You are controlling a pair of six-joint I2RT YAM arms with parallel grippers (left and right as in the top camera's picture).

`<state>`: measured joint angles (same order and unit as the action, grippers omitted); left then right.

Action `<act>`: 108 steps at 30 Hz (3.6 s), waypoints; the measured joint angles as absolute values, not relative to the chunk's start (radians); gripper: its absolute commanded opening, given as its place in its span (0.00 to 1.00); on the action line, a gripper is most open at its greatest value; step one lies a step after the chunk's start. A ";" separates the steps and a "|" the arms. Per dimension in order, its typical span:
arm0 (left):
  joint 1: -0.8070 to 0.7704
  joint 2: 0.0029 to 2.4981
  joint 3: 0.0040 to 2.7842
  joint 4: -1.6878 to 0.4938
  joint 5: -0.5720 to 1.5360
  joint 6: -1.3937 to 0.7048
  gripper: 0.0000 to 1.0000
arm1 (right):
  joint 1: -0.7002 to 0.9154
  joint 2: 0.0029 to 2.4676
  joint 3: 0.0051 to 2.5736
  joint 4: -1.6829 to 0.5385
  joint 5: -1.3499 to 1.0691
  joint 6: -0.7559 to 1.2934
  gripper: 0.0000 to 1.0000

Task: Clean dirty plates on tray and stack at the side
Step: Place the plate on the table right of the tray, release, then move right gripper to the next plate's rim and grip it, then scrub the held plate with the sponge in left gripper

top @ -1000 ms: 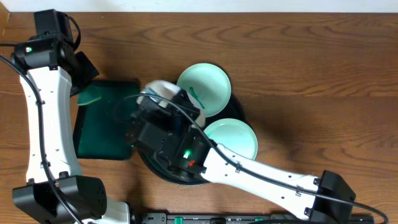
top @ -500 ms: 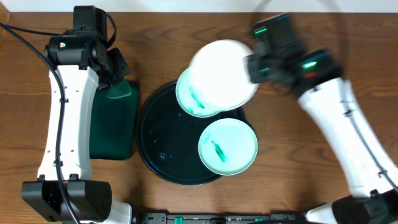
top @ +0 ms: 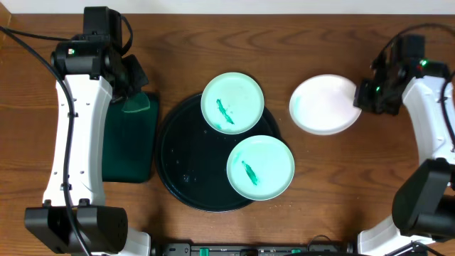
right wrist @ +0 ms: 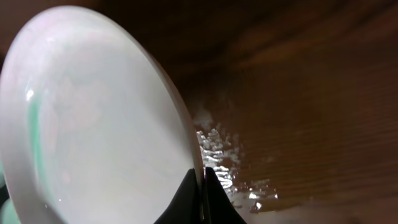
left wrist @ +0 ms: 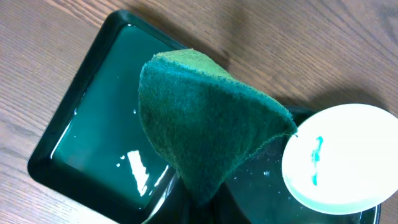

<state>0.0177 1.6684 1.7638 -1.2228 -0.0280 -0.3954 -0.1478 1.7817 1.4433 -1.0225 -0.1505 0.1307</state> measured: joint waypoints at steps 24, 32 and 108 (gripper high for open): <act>0.018 1.668 1.764 -1.234 -0.029 -0.386 0.07 | -0.133 1.786 1.216 -0.921 -0.146 0.141 0.38; 0.018 1.668 1.700 -1.238 -0.029 -0.384 0.07 | 0.175 1.784 1.401 -1.105 -0.352 0.111 0.43; -0.079 1.668 1.431 -1.163 0.043 -0.506 0.07 | 0.721 2.049 1.398 -0.720 -0.331 0.280 0.13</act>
